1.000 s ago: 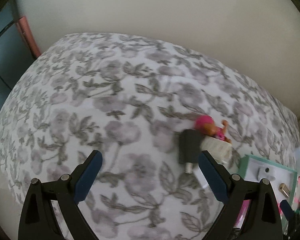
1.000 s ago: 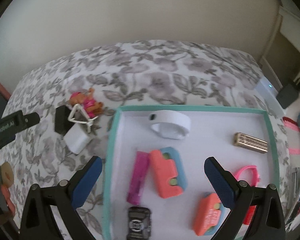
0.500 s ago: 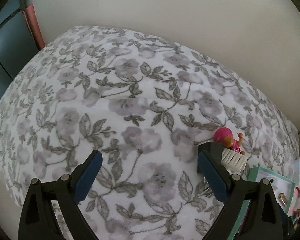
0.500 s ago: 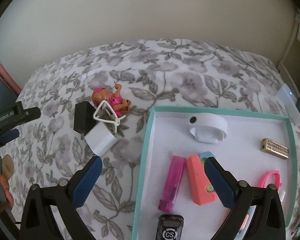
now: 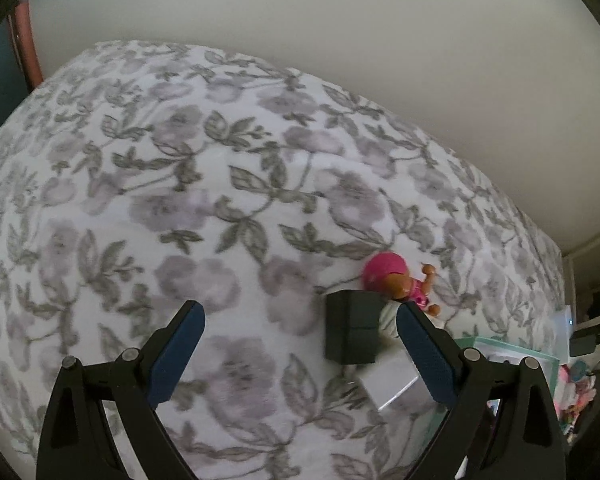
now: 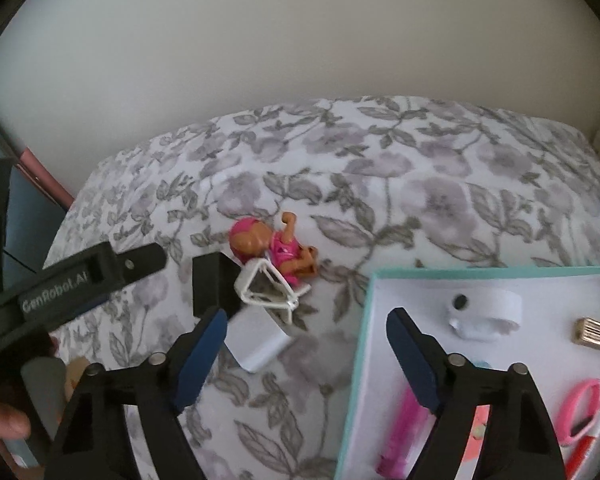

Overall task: Organize rigid objects
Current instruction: 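Move both tools back toward the black charger and white plastic stand, then grasp the black charger with the left tool while the right tool grasps the white stand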

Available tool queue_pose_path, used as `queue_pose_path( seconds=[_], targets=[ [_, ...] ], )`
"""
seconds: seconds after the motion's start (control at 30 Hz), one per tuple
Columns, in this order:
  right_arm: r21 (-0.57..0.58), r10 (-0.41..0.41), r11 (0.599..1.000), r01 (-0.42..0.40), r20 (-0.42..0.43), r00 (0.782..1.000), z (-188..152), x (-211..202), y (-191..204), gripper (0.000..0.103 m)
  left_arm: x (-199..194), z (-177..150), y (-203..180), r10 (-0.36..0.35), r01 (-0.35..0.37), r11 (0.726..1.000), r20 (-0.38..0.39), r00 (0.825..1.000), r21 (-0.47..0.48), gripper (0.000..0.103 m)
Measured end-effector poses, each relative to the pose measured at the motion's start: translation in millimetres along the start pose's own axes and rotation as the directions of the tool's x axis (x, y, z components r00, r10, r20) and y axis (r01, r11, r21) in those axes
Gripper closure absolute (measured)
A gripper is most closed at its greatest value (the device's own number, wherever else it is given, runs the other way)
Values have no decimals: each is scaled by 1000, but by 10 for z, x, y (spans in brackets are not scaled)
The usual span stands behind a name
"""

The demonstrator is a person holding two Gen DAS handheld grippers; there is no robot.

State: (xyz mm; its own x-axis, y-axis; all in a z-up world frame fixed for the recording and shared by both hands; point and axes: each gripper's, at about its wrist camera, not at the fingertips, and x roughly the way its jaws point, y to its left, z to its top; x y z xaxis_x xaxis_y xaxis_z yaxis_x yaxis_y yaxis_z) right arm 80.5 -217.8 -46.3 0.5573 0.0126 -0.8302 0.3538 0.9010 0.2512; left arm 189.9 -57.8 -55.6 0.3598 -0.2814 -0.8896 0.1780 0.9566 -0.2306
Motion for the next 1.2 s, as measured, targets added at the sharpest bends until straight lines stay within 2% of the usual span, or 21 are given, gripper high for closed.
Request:
queue_pose_path(
  seconds=[0.3,0.77,0.8,0.87,1.1,1.2],
  targets=[
    [65,99,993,-98,-14,995,90,251,-54,34,165,42,-39,13,-13,1000,-8,1000,-1,6],
    [98,176,980,-171,-45,983,38,456,9,44,301,10,-138,-25,26,999,-47,999,19,8],
    [105,181,979,-175,-44,983,31,464,2,44,310,9,-140,-26,27,999,-51,998,17,9],
    [118,191,976,-185,-44,981,19,480,-12,46,323,5,-133,-26,27,1000,-57,998,10,20],
    [128,176,977,-170,-37,984,-5,512,-17,49,362,-5,-136,-40,41,999,-94,995,5,25],
    [122,168,979,-163,-30,985,-13,511,1,49,370,-4,-125,-44,43,999,-98,994,-7,31]
  ],
)
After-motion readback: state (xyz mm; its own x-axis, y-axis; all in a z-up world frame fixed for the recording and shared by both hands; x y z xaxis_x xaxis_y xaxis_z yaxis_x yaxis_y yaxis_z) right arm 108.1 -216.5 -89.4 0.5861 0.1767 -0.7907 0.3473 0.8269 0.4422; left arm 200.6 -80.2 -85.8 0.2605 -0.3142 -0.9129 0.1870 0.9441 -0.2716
